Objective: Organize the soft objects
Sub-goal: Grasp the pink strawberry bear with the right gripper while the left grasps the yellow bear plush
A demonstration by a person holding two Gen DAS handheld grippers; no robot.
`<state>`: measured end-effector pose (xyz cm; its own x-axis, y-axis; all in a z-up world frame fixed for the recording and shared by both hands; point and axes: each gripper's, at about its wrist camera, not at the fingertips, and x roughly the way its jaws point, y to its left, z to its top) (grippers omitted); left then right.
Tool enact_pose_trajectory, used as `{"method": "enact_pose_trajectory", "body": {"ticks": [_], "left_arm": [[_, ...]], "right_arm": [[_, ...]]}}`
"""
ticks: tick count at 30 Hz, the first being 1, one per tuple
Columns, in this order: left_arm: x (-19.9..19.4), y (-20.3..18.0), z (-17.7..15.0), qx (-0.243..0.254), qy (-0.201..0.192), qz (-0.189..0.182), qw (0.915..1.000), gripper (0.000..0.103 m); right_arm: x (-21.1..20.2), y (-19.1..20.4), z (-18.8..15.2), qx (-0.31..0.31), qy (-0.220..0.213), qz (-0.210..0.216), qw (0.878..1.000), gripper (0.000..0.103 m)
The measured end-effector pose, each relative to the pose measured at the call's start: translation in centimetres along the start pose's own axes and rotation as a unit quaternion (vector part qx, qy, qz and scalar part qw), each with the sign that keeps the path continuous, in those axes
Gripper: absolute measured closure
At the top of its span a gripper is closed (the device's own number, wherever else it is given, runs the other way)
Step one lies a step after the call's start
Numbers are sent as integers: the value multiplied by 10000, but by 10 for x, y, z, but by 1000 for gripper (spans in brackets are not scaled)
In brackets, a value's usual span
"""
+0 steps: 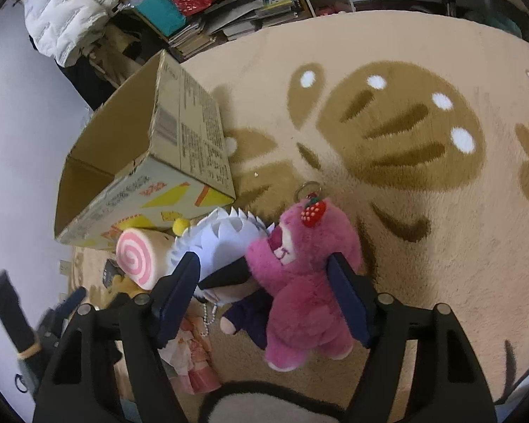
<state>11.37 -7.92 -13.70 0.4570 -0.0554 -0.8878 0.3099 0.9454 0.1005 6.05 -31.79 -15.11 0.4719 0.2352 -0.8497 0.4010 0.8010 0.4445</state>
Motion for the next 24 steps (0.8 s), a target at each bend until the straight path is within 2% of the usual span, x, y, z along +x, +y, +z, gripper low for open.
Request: {"method": "enact_pose_trajectory", "body": {"ticks": [3,9,13,19,24], "left_arm": [[8,2,-3,-138,201,-300,9993,0],[23,2,-9,-253,490,-345,9979,0],[25,0,-8,-377,511,-361,9973,0],[25,7,-10,-501,554,-434,9963,15],[19,16,-16,-760,460,-607,9942,20]], "right_arm": [[4,-8,3,127,23,15,9999,30],[16,-20,5,356,203,63,9991,36],[23,-26,5,510,288,92,9982,36],[27,-25,7,456,301,-55,9985,34],[25,-22,6,430,290,-86,9986,40]]}}
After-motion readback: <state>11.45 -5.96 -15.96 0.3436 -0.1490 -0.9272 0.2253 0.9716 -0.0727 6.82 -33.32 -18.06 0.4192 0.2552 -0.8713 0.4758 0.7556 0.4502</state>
